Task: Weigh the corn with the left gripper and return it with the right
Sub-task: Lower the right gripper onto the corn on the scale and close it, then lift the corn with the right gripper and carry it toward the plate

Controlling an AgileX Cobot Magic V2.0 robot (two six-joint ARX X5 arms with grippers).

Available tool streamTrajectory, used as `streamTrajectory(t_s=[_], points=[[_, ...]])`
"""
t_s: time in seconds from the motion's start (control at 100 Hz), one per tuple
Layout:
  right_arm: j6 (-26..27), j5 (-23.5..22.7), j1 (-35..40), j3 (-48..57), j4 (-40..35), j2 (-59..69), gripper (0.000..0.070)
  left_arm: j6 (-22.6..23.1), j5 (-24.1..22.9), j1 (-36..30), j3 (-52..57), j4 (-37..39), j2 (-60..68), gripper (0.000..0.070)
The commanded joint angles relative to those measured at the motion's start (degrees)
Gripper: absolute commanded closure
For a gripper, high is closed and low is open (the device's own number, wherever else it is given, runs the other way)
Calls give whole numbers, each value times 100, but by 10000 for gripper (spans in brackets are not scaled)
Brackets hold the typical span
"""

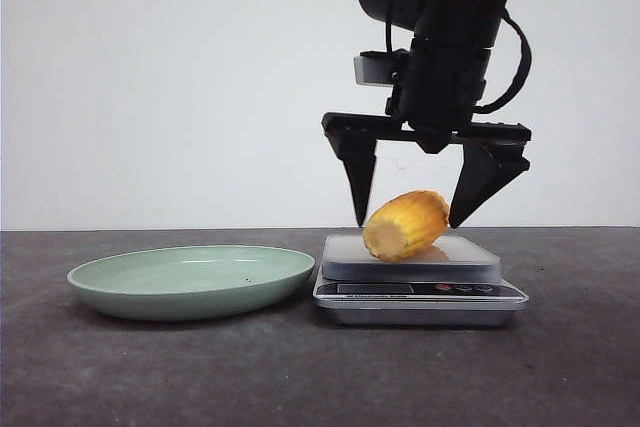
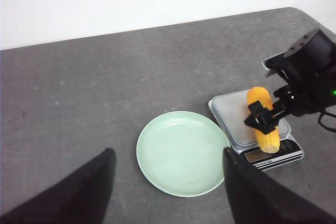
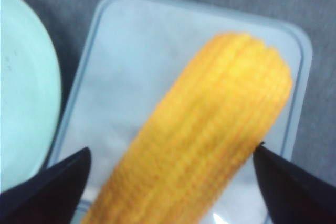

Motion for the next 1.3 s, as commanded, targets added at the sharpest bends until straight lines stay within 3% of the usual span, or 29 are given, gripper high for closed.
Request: streamTrajectory(t_s=[0.0,0.16,0.32,0.41,0.76,1.19,1.29], points=[[109,22,61,98,-125,118,177,46,-11,-55,63,39,46,310],[114,46,129,98,-280,105,201,61,-11,-55,63,31,46,310],[120,42,177,101,-225,79,553,61,-11,-55,63,31,46,310],[107,42,181,101,-188,79,700,61,-11,-55,63,28,46,310],[13,275,435,247,-66,-387,700,59,-11,-55,63,17,46,310],[-459,129,1294,1360,31,-1307,700,31,-26,-55,63,-199,2,311],[-431,127,1532,1471,452,-1207,700,-20,-33,-55,63,-251,-59,311]])
